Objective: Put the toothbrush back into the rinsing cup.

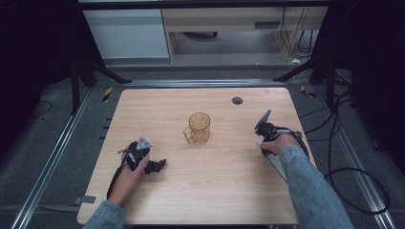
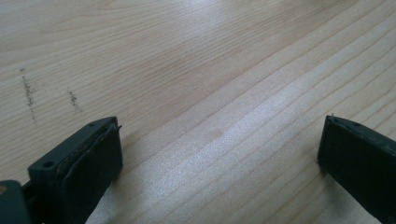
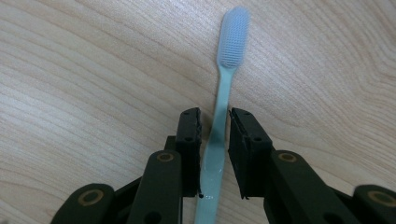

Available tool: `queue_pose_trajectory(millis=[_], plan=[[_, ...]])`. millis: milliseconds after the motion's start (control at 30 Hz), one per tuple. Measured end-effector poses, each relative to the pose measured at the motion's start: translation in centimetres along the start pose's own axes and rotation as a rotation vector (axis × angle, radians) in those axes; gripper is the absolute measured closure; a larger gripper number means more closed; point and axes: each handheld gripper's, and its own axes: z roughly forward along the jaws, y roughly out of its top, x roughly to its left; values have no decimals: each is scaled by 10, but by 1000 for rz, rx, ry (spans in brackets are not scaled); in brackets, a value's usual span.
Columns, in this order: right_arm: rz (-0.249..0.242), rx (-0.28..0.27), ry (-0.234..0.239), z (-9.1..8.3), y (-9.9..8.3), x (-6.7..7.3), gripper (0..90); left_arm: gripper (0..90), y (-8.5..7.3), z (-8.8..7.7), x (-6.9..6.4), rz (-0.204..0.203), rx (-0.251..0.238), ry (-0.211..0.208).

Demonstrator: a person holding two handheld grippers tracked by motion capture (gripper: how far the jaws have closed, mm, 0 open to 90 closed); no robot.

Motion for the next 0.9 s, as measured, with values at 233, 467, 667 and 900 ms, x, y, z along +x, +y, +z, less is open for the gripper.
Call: queue_pose_trajectory(millis=[233,467,667,900], plan=[[12,4,7,2,0,-2,740,0,0,0,0,0,0,0],[11,9,12,3,1,-3,743,0,0,0,0,-1,0,0],[9,12,18,4,1,-4,744,0,0,0,0,-1,0,0],[20,20,23,5,2,-3,747,0,0,0,0,0,0,0]])
